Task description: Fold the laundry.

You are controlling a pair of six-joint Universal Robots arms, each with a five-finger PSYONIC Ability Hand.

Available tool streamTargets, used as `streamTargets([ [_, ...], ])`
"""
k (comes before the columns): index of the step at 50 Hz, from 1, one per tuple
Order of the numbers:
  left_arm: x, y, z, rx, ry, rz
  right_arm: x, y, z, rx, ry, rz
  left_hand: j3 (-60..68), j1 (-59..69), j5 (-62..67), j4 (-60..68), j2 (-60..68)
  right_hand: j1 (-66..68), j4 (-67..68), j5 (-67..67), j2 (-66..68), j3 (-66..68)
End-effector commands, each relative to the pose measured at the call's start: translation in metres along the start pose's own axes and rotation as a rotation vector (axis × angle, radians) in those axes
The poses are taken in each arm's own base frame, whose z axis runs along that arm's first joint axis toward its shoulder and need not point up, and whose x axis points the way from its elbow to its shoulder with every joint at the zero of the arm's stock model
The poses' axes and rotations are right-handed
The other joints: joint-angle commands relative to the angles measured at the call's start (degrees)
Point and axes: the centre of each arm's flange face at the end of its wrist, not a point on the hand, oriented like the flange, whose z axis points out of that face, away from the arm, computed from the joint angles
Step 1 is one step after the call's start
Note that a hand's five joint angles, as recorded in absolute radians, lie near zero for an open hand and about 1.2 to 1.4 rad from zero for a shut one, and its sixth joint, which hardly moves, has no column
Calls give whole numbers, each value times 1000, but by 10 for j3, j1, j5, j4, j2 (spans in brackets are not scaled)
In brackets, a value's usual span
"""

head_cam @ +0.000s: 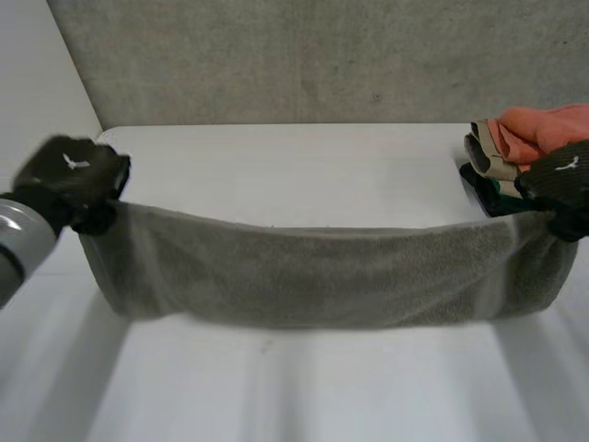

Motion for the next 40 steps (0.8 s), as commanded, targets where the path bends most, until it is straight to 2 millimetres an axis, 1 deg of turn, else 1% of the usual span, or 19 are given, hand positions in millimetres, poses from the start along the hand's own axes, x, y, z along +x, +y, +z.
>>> streamTargets([
  [1,12,34,62,-67,28,60,-12,22,64,-29,43,43,116,134,137,111,113,164,114,134,125,121],
  [3,10,36,82,-53,6,62,-23,22,82,-18,59,32,116,134,137,111,113,164,114,134,125,121],
  [5,9,37,98,-37,-13,67,-27,22,93,-3,82,21,116,134,137,111,113,164,114,134,125,121],
  [6,11,38,112,-31,-25,71,-30,23,103,10,109,16,116,134,137,111,113,164,114,134,125,121],
  [10,19,39,137,-23,-50,87,-32,27,125,53,167,2,116,134,137,111,113,164,114,134,125,121],
  [15,32,44,156,-16,-52,96,-39,30,147,113,207,-6,116,134,137,111,113,164,114,134,125,121],
  [16,33,44,158,-11,-50,97,-40,30,151,125,214,-4,116,134,137,111,113,143,93,113,104,100],
  [17,35,44,160,-9,-47,96,-41,29,155,140,232,-7,116,134,137,111,113,-142,-192,-172,-181,-185],
  [19,41,42,160,-3,-35,100,-40,29,158,145,247,-5,-398,-380,-377,-403,-400,-389,-440,-420,-428,-432],
  [20,45,41,159,0,-28,101,-41,29,158,147,247,-4,-584,-566,-563,-589,-587,-460,-511,-491,-499,-503],
  [21,50,38,157,10,-16,103,-44,27,156,144,244,-4,-538,-519,-516,-542,-540,-501,-551,-531,-540,-544],
  [22,52,36,156,13,-13,103,-45,27,154,141,241,-3,-582,-563,-561,-587,-584,-500,-550,-530,-539,-542],
  [26,65,36,144,-3,20,105,-54,27,140,108,195,11,-584,-566,-563,-589,-587,-478,-528,-508,-517,-521],
  [28,62,33,137,-2,18,105,-56,29,130,85,169,24,-584,-566,-563,-589,-587,-446,-496,-476,-485,-489],
  [29,57,26,128,6,16,103,-55,31,121,61,149,38,-584,-566,-563,-589,-587,-401,-451,-431,-440,-444],
  [32,54,22,114,5,18,95,-59,36,105,15,102,61,-584,-566,-563,-589,-587,-367,-417,-397,-406,-410],
  [33,53,19,105,6,19,92,-61,40,96,-15,63,75,-584,-566,-563,-589,-587,-347,-397,-377,-386,-389],
  [38,48,9,77,30,7,89,-69,50,63,-66,-74,141,-584,-566,-563,-589,-587,-322,-372,-352,-361,-364],
  [40,47,8,70,43,2,88,-66,62,54,-103,-97,176,-584,-566,-563,-589,-587,-320,-370,-350,-359,-362],
])
